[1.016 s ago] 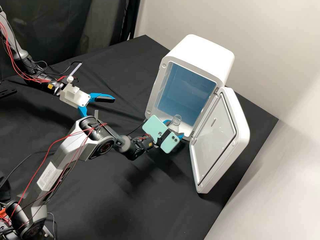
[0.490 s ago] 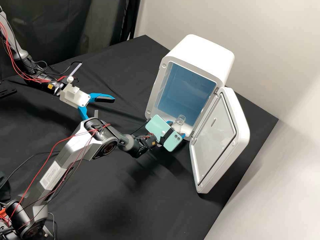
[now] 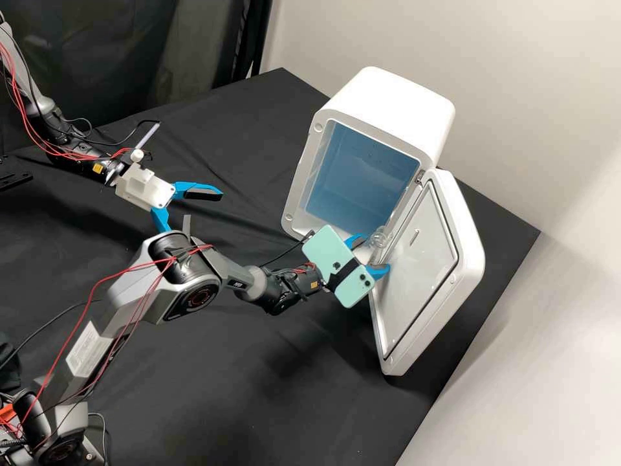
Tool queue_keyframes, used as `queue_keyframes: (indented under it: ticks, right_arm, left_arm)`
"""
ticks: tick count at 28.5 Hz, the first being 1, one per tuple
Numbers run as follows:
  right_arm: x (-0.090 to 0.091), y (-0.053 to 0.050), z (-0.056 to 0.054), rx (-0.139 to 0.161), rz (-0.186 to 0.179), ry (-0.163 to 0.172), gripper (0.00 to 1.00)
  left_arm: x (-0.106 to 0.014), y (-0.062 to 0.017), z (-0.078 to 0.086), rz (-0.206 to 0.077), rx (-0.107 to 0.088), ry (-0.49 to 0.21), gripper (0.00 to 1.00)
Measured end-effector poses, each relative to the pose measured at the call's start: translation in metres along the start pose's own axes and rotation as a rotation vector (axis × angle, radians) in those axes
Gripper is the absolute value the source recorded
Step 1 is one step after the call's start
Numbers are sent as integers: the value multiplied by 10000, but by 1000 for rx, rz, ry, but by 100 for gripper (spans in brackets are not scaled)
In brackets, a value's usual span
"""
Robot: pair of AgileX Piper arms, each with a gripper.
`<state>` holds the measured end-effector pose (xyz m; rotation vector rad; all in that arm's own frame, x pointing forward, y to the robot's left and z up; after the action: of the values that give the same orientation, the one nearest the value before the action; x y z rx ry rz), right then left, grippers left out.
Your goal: Place the flask in the incubator
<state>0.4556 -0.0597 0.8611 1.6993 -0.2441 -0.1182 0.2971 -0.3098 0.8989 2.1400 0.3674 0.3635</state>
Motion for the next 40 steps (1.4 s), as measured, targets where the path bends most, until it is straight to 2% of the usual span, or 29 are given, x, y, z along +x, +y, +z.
queue_keyframes:
  ticks: [3, 6, 11, 15, 19, 22, 24, 26, 28, 29, 30, 33, 34, 36, 40]
  right_arm:
    - [-12, 39, -50, 0, 16, 20, 0]
    - [3, 10, -88, 6, 8, 27, 0]
    - [19, -114, -207, 2, -26, 43, 0]
    - [9, -244, -278, 22, -66, 41, 0]
    - [-2, -337, -341, 21, -90, 50, 0]
    - [37, -384, -429, 6, -108, 57, 0]
    - [90, -408, -488, -8, -106, 76, 0]
    - [183, -481, -508, -22, -103, 87, 0]
    - [259, -566, -498, -25, -111, 79, 0]
    - [331, -655, -483, -39, -128, 72, 0]
    - [362, -687, -483, -47, -135, 69, 0]
    - [456, -887, -424, -75, -184, 42, 0]
    - [496, -982, -401, -91, -203, 35, 0]
    - [546, -1060, -403, -93, -194, 50, 0]
    - [646, -1129, -442, -86, -170, 63, 0]
  left_arm:
    - [0, 0, 0, 0, 0, 0, 100]
    - [0, 0, 0, 0, 0, 0, 100]
    - [0, 0, 0, 0, 0, 0, 100]
    - [1, -1, 5, 0, 0, -2, 100]
    - [1, -2, 13, -1, 1, -4, 100]
    - [1, -2, 13, -1, 1, -4, 100]
    - [1, -2, 13, -1, 1, -4, 100]
    - [1, -2, 13, -1, 1, -4, 100]
    - [1, -2, 13, -1, 1, -4, 100]
    - [1, -2, 13, -1, 1, -4, 100]
    - [1, -2, 13, -1, 1, -4, 100]
    - [1, -2, 13, -1, 1, -4, 100]
    - [1, -2, 13, -1, 1, -4, 100]
    - [1, -2, 13, -1, 1, -4, 100]
    - [9, 9, 13, 2, 1, -4, 100]
